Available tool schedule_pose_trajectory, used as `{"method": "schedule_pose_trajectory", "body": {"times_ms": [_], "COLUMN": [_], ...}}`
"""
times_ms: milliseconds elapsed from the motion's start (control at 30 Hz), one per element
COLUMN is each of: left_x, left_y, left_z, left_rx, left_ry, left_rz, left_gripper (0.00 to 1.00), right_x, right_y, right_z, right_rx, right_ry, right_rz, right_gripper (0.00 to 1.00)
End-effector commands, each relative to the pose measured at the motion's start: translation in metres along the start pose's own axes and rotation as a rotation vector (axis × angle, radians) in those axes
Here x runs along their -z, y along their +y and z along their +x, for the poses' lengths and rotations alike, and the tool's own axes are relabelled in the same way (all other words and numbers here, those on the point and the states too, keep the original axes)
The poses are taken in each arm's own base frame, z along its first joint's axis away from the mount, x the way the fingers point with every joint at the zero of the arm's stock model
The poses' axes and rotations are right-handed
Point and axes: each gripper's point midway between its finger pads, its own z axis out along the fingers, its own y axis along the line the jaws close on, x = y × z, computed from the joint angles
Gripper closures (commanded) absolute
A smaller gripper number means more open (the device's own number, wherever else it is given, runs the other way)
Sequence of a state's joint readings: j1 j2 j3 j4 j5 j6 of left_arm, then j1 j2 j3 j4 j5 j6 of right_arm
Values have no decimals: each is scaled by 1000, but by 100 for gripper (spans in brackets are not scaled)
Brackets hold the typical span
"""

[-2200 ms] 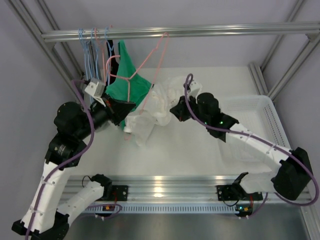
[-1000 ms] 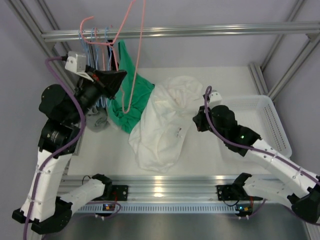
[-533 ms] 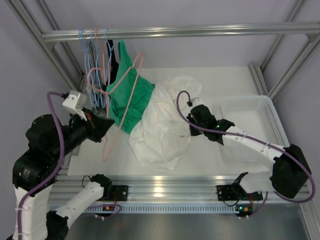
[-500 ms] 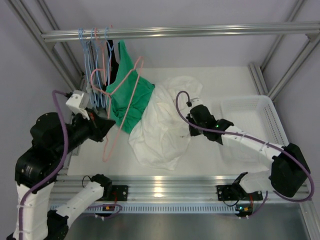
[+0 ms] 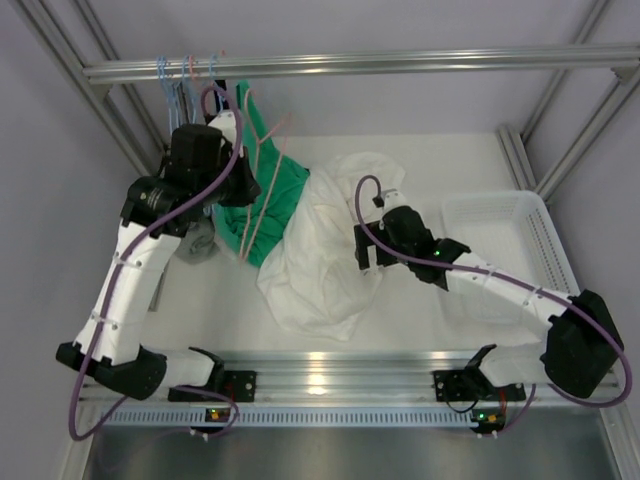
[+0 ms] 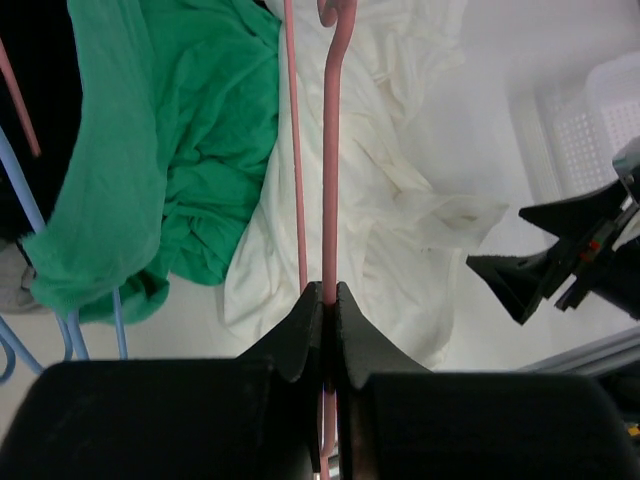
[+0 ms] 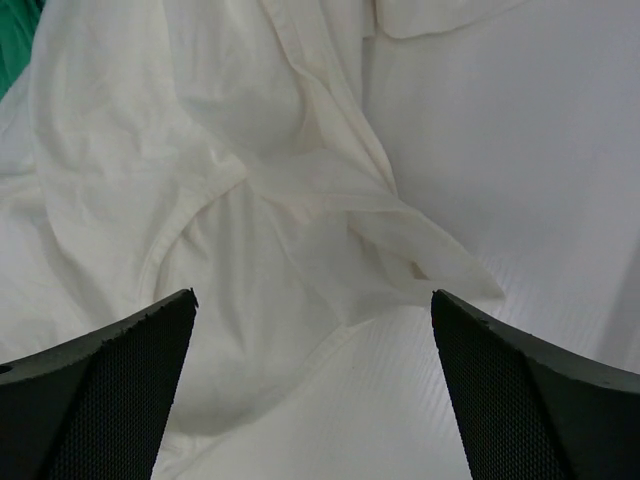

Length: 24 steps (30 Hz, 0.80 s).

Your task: Remove the tank top from the hanger

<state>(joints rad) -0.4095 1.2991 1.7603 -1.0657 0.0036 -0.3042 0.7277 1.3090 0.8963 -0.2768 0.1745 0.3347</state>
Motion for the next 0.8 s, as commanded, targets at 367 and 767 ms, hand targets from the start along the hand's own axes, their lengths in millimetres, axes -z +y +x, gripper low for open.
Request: {"method": "schedule_pose_trajectory", "body": {"times_ms": [367,767], "left_x": [-8,-90], "left_y": [-22,0], "left_z": [-91,-78], "left_rx": [-33,12], "left_ry": [-236,-112], "left_rz": [-7,-138], "left_gripper": [100,100], "right_x": [6,7], "right_y": [-13,-9], "right_z": [-19,-16], "right_rx": [7,22], "right_ry": [-83,-73], "right_rz": [20,-6], "right_gripper": [1,1]}}
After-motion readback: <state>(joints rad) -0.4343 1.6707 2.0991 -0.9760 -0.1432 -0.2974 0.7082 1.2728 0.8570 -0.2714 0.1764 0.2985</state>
